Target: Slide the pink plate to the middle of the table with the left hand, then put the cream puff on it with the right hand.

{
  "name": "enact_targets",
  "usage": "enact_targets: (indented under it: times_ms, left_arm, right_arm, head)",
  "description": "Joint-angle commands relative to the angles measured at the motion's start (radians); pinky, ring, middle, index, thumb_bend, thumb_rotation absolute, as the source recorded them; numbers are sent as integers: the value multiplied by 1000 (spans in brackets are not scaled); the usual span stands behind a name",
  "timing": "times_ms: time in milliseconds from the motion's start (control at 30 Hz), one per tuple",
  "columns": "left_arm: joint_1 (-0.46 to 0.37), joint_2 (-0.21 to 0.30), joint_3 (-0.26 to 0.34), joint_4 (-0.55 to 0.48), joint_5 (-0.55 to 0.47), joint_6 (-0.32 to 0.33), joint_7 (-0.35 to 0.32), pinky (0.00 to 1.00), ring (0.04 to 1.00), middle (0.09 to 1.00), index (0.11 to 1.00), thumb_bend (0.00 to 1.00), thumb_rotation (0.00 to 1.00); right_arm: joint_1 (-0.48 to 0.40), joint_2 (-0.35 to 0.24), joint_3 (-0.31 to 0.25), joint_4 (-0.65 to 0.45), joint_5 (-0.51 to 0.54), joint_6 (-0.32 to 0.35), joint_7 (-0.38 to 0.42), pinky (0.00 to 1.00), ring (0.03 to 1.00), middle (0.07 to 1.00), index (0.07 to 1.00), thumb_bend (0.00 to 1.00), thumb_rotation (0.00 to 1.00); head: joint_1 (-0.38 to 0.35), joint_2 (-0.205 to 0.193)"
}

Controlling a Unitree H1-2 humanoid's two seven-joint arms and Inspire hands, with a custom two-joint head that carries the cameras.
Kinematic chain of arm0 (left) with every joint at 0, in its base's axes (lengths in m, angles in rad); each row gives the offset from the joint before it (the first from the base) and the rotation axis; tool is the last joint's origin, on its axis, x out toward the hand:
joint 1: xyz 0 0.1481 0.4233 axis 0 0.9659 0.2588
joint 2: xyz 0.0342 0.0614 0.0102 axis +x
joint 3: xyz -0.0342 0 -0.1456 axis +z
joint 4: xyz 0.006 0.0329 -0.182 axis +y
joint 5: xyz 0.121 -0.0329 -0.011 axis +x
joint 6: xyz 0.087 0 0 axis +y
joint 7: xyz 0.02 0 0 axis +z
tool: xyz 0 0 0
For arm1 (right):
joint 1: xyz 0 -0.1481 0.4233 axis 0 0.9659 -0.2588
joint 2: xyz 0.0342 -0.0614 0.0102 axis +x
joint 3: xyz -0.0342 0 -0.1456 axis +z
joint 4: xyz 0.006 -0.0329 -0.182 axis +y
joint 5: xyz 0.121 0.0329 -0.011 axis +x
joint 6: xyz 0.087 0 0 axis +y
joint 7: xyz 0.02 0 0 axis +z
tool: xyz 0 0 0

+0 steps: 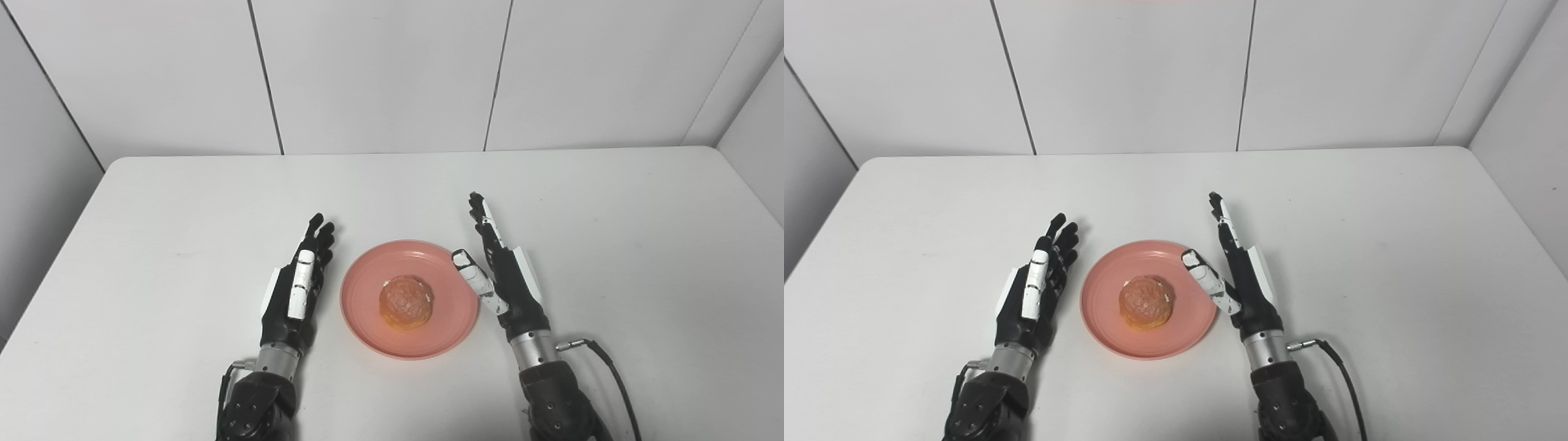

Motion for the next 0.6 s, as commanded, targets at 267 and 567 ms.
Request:
enact_targets:
  times_ms: [267, 567]
  left_arm:
    - [20, 1, -11, -8, 10, -1, -5, 1000, 1000, 996, 982, 578, 1000]
    - [17, -1, -8, 2, 10, -14, -1, 1000, 1000, 1000, 993, 558, 1000]
  right_arm:
    - [-5, 53, -45, -13, 89, 76, -9, 997, 1000, 1000, 992, 636, 975]
    - [-7, 75, -82, -8, 220, 146, 28, 1000, 999, 1000, 997, 629, 990]
  head:
    - [0, -1]
    - [-1, -2]
